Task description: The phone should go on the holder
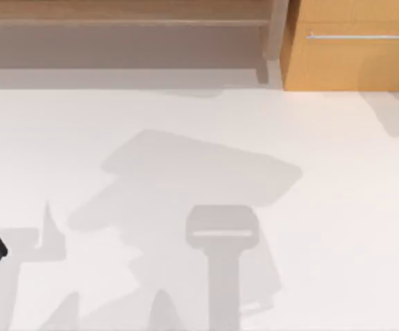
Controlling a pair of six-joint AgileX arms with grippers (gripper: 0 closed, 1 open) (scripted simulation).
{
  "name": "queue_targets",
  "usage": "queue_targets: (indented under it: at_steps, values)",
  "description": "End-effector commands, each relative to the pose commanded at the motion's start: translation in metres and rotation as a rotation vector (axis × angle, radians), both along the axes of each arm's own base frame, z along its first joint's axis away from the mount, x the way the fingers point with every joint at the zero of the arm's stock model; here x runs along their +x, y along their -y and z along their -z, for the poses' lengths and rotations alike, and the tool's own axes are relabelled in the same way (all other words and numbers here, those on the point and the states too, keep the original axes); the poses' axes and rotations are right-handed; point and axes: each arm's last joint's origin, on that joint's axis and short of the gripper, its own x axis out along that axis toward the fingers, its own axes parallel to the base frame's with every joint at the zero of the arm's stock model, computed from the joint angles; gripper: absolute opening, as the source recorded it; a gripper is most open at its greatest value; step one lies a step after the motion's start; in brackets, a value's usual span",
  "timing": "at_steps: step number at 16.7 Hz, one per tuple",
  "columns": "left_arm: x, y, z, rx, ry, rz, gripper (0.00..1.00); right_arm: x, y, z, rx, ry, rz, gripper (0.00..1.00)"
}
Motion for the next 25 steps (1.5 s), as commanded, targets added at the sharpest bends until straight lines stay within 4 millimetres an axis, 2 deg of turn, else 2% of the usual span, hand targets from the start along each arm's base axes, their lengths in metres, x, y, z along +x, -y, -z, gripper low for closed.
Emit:
queue_targets:
  at_steps: [3, 7, 10, 13, 16, 18, 20, 25]
  values:
    - [0.0, 0.0, 0.0, 0.0, 0.0, 0.0, 1.0, -0.032, 0.038, -0.007, -0.029, 0.127, 0.027, 0.0]
    - [0.0, 0.0, 0.0, 0.0, 0.0, 0.0, 1.0, -0.066, 0.075, 0.006, -0.027, 0.196, 0.07, 0.0]
    - [0.0, 0.0, 0.0, 0.0, 0.0, 0.0, 1.0, -0.097, 0.1, 0.029, -0.027, 0.218, 0.138, 0.0]
    - [0.0, 0.0, 0.0, 0.0, 0.0, 0.0, 1.0, -0.131, 0.12, 0.063, -0.012, 0.194, 0.239, 0.0]
    - [0.0, 0.0, 0.0, 0.0, 0.0, 0.0, 1.0, -0.165, 0.133, 0.099, 0.032, 0.13, 0.359, 0.0]
    - [0.0, 0.0, 0.0, 0.0, 0.0, 0.0, 1.0, -0.181, 0.137, 0.114, 0.049, 0.091, 0.425, 0.0]
    - [0.0, 0.0, 0.0, 0.0, 0.0, 0.0, 1.0, -0.19, 0.138, 0.122, 0.054, 0.069, 0.462, 0.0]
    - [0.0, 0.0, 0.0, 0.0, 0.0, 0.0, 1.0, -0.189, 0.138, 0.122, 0.059, 0.066, 0.459, 0.0]
